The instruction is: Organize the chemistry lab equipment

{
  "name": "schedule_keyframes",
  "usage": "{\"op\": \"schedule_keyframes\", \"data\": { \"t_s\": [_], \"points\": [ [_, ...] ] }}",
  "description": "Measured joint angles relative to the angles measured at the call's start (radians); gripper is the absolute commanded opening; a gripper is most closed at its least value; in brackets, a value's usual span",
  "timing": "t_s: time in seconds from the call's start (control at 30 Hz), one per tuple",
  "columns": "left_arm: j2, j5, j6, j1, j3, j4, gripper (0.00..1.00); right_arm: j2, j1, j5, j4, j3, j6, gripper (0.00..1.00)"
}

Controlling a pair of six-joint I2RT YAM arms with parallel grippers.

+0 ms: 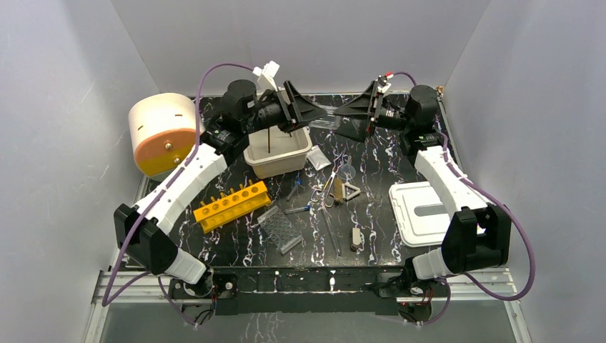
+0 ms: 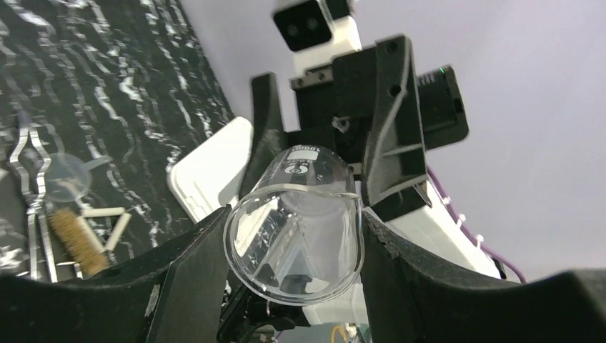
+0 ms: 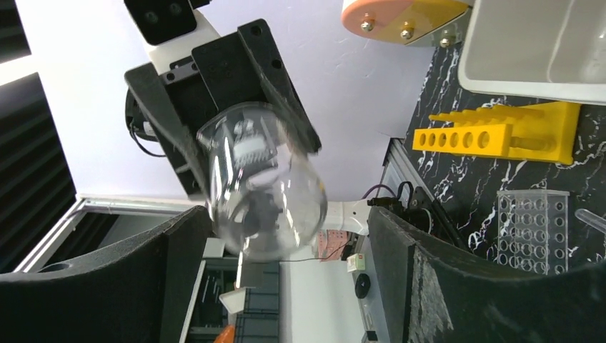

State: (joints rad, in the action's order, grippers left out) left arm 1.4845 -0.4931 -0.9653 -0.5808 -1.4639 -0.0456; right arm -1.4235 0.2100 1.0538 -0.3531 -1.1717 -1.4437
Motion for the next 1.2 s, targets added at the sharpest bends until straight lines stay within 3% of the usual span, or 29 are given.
{"op": "schedule_keyframes", "data": {
  "t_s": [0.23, 0.43, 0.73, 0.93, 1.2],
  "points": [
    [-0.014, 0.009, 0.027, 0.164, 0.000, 0.159, 0.41, 0.002, -0.037, -0.031, 0.060, 0.050, 0.061, 0.91],
    [-0.005, 0.158, 0.194, 0.256, -0.092, 0.454, 0.41, 0.002, -0.046, -0.099, 0.291, 0.013, 0.249, 0.90],
    [0.183, 0.397, 0.429, 0.248, -0.303, 0.722, 0.41, 0.002, -0.046, -0.219, 0.570, -0.125, 0.508, 0.89],
    [0.335, 0.511, 0.512, 0.177, -0.328, 0.792, 0.41, -0.020, -0.046, -0.258, 0.625, -0.128, 0.566, 0.88],
    [0.590, 0.653, 0.577, 0.038, -0.521, 0.882, 0.41, -0.053, -0.046, -0.290, 0.655, -0.128, 0.594, 0.88]
  ]
}}
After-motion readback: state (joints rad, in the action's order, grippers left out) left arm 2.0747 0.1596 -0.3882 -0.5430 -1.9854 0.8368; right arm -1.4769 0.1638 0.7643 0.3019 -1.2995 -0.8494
